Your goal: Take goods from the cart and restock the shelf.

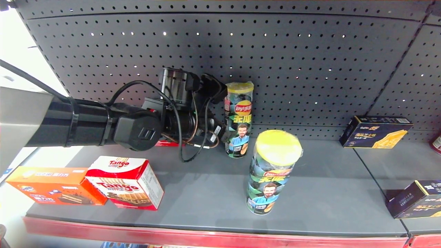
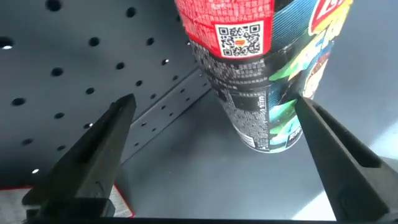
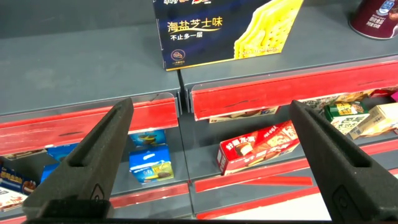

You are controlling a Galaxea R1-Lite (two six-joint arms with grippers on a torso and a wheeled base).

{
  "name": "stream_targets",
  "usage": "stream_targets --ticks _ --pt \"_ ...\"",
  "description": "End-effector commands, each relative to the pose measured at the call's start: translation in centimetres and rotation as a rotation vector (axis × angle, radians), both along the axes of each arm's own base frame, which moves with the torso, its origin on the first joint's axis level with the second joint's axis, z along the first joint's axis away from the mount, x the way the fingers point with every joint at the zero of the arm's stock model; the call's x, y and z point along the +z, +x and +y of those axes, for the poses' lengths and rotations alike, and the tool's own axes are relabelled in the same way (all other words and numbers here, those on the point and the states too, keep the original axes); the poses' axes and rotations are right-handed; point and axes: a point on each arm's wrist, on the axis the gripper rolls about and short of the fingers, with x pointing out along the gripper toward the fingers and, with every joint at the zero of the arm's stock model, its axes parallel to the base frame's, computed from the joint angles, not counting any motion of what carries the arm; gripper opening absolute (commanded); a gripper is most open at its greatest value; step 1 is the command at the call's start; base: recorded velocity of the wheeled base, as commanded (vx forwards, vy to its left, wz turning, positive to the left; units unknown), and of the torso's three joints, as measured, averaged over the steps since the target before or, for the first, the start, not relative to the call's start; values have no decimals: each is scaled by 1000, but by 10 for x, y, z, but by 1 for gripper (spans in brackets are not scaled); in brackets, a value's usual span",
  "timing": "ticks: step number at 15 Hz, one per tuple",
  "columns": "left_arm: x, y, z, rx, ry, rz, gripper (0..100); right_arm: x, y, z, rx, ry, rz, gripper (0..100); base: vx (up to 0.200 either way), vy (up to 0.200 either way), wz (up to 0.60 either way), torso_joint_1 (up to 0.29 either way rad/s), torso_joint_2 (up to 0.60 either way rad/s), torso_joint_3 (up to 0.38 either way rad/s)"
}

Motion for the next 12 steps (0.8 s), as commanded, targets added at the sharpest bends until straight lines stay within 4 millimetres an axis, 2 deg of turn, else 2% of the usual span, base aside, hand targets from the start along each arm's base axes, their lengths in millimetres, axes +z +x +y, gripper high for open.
stream_targets --ticks 1,5,8,12 --pt "1 -5 4 23 12 1 100 0 0 0 0 1 0 100 0 0 0 0 0 0" --pt "6 -32 17 31 28 16 100 0 0 0 0 0 1 100 0 0 0 0 0 0" --pt "13 -34 21 53 22 -7 100 0 0 0 0 0 1 100 0 0 0 0 0 0" --pt "12 -33 22 125 48 -24 100 0 0 0 0 0 2 100 0 0 0 0 0 0"
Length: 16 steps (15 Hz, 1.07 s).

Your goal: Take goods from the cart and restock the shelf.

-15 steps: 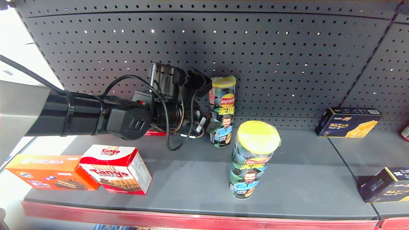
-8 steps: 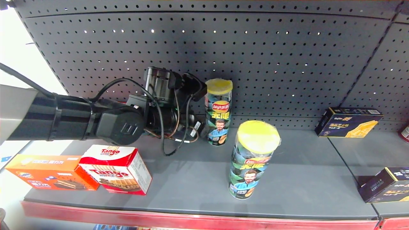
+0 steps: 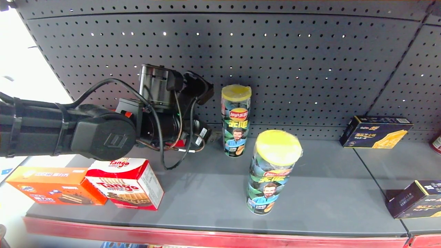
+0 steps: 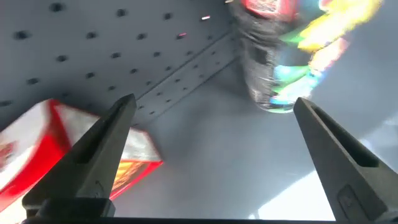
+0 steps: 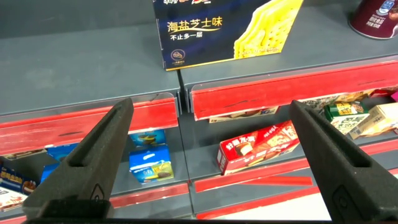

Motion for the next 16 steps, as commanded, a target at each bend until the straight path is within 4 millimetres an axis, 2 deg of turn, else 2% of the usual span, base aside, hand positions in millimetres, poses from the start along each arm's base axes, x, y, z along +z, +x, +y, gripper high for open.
stream_targets --ticks 1,6,16 --pt "0 1 -1 38 11 -14 100 0 0 0 0 0 1 100 0 0 0 0 0 0" --pt "-10 17 -11 75 21 -22 100 0 0 0 0 0 1 100 0 0 0 0 0 0" --pt "-8 34 -16 117 9 -55 100 0 0 0 0 0 1 100 0 0 0 0 0 0"
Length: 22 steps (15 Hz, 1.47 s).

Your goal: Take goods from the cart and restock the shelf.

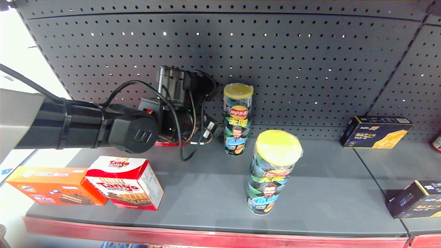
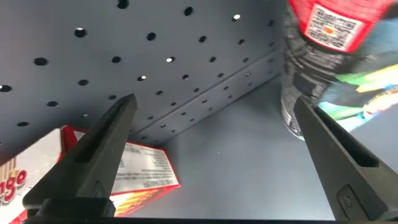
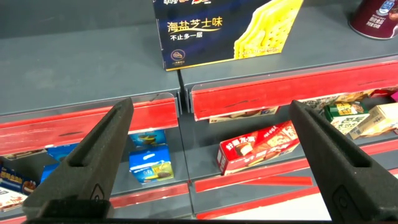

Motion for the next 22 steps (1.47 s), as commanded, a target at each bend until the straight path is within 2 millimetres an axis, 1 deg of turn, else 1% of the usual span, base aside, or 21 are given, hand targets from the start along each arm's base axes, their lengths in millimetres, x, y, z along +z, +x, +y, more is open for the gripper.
stream_targets --ticks 1,7,9,12,14,17,22 --pt "-1 4 0 11 -2 0 100 0 0 0 -4 1 1 100 0 0 0 0 0 0" --pt "-9 0 3 28 19 22 100 0 0 0 0 0 1 100 0 0 0 0 0 0" --pt "-9 -1 1 36 26 15 100 0 0 0 0 0 1 100 0 0 0 0 0 0" --pt "-8 -2 -8 15 21 7 100 0 0 0 0 0 1 100 0 0 0 0 0 0" --pt "-13 -1 -15 3 22 16 100 0 0 0 0 0 1 100 0 0 0 0 0 0" --pt "-11 -3 -22 -14 17 8 100 0 0 0 0 0 1 100 0 0 0 0 0 0" --pt "-14 -1 -33 -35 16 7 100 0 0 0 0 1 1 100 0 0 0 0 0 0"
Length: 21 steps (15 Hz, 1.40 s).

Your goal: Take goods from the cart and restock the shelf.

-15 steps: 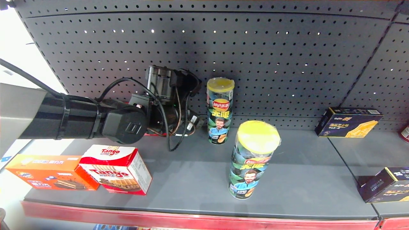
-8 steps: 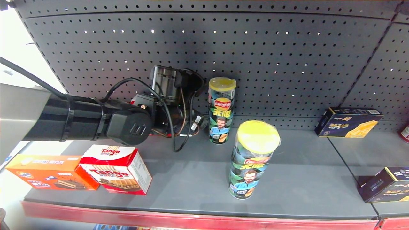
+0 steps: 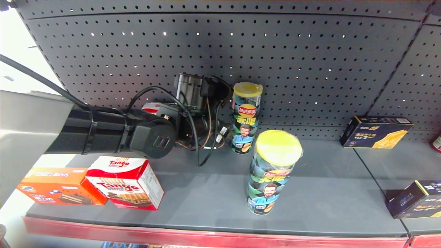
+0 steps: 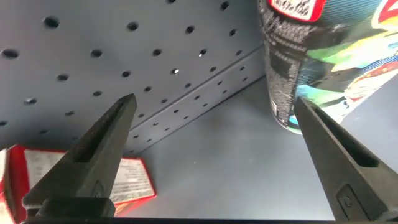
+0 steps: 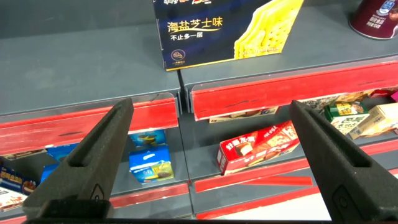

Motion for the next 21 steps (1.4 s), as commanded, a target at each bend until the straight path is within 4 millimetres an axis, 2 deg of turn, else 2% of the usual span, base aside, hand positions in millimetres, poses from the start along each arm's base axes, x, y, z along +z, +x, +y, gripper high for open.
stream_targets --ticks 1,7,11,15,18,21 --pt "-2 0 -6 -10 1 1 100 0 0 0 1 0 1 100 0 0 0 0 0 0" --pt "-5 -1 -8 -13 4 9 100 0 0 0 0 1 1 100 0 0 0 0 0 0" --pt "0 -10 6 3 8 15 100 0 0 0 0 1 1 100 0 0 0 0 0 0" --pt "-1 -5 16 32 6 20 100 0 0 0 1 0 1 100 0 0 0 0 0 0" --pt "-10 4 11 41 -43 -6 100 0 0 0 0 1 1 100 0 0 0 0 0 0" --pt "-11 4 7 37 -63 -10 100 0 0 0 0 2 2 100 0 0 0 0 0 0"
